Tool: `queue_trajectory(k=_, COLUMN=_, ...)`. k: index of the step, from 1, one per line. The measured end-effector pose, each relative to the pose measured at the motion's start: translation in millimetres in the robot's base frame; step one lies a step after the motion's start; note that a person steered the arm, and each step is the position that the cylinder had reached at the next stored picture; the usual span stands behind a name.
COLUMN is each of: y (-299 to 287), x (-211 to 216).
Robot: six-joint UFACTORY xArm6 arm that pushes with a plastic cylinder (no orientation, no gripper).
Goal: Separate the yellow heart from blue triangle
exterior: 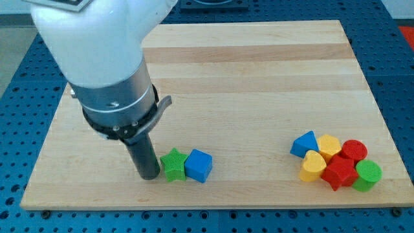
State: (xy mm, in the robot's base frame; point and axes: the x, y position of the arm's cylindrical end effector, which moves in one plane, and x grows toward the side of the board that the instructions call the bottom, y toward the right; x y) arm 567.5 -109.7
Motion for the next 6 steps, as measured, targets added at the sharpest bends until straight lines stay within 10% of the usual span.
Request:
queue_trajectory(k=3, y=30, x=-82)
queue_trajectory(k=6, y=311, x=-221)
